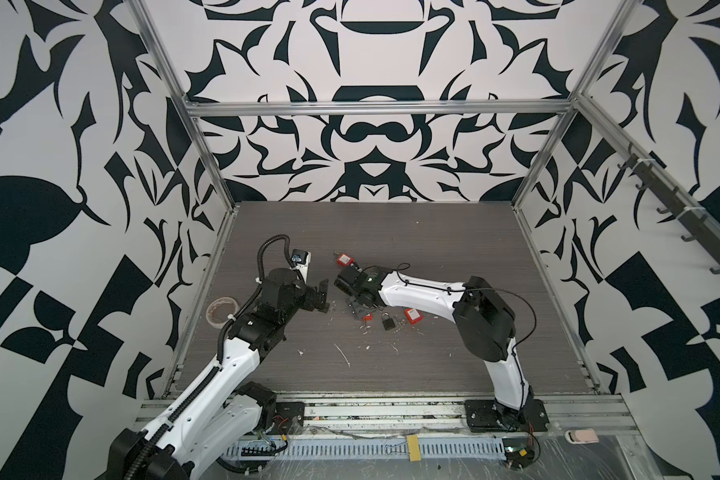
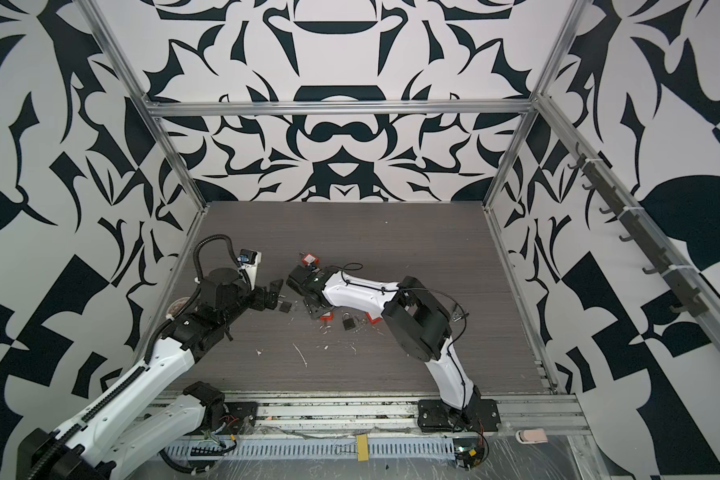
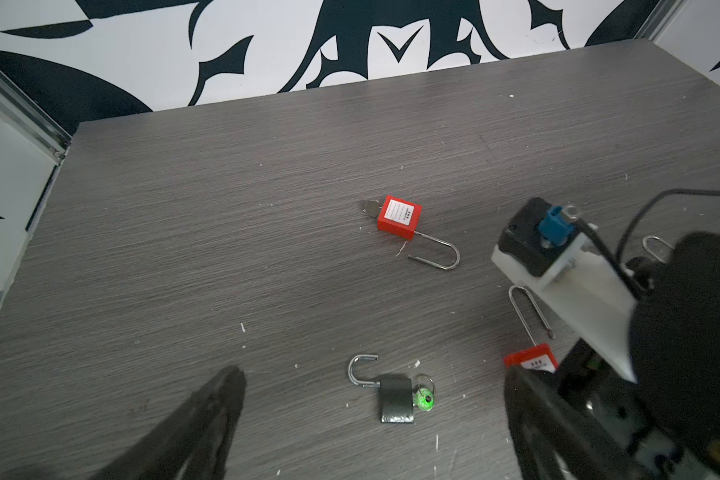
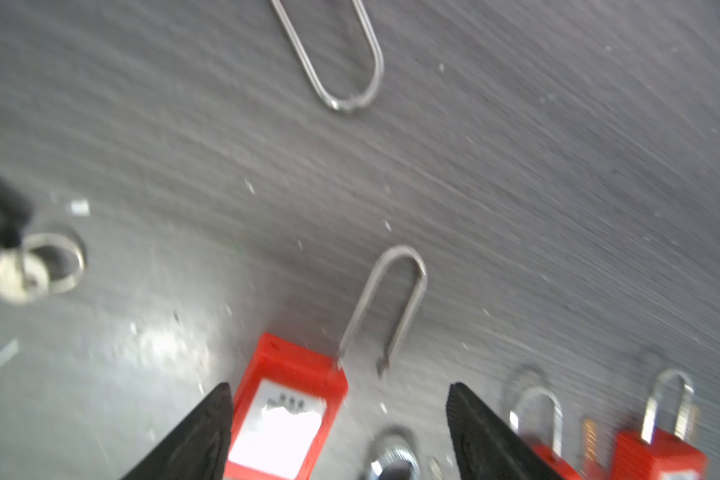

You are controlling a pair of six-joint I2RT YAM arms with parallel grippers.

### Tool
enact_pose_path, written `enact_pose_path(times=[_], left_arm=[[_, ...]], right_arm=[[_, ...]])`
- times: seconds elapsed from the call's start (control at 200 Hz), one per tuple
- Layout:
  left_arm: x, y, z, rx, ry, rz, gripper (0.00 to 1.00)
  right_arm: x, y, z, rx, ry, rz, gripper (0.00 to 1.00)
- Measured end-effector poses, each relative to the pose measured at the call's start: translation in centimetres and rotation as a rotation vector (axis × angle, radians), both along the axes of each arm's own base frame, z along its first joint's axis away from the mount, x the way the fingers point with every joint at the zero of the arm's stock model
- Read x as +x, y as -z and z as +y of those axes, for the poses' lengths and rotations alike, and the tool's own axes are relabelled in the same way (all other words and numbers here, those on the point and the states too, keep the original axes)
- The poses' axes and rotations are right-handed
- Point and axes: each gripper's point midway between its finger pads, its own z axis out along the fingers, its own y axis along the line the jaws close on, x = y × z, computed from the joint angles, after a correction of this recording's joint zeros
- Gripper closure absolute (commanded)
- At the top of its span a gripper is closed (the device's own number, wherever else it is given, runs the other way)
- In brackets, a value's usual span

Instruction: Lock with the key

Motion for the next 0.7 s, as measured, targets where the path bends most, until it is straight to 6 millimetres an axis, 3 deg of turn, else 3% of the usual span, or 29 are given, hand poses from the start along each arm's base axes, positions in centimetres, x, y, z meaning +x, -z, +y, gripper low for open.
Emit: enact_pose_path(times=[0.24,0.7], left_arm=[[-0.1,0.1,-0.2,-0.004,0.009,0.004,0.01],[-0.1,0.2,-0.5,-0.011,0.026,0.012,0.01]], right_arm=[[-1.3,-1.3,0.0,0.048,-0.025,0.040,0.27],[-2.7,2.1,1.2,0.083,-0.008,0.186,0.35]])
